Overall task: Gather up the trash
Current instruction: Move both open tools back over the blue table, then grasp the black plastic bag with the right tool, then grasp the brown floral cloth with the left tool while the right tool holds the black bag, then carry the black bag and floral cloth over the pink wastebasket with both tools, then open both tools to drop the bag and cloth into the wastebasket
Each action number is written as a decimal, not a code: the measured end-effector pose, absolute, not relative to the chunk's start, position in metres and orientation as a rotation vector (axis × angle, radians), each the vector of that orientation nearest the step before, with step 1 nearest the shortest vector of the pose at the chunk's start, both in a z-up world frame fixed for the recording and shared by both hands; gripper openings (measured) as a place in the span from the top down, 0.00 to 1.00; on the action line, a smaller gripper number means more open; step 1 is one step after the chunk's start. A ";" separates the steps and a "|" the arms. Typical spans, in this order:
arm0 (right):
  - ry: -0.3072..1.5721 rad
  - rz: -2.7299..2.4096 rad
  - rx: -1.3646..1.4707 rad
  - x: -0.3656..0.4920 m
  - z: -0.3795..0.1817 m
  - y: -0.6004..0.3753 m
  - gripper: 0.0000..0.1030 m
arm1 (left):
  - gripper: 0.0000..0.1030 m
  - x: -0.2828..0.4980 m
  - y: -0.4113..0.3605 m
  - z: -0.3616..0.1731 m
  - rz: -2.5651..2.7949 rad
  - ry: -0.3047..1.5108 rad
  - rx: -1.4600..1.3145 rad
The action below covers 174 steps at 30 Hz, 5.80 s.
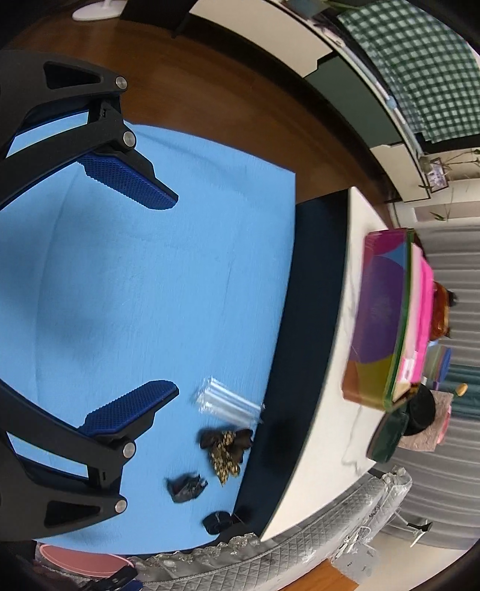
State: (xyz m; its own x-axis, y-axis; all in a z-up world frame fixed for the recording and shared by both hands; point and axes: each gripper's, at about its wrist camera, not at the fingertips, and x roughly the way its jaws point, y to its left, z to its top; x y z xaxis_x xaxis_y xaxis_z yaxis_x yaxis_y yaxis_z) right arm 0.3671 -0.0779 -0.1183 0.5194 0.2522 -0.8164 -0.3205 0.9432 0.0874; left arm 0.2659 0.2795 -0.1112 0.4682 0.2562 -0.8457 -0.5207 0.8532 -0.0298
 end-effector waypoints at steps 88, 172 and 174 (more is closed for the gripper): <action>0.914 0.073 0.183 0.310 -0.089 -0.328 0.55 | 0.82 0.358 0.055 -0.055 0.180 0.940 -0.137; 0.986 -0.142 0.324 0.312 -0.151 -0.455 0.19 | 0.19 0.386 -0.290 -0.142 -0.353 1.151 0.136; 0.992 -0.143 0.330 0.311 -0.152 -0.457 0.19 | 0.19 0.386 -0.288 -0.147 -0.371 1.182 0.133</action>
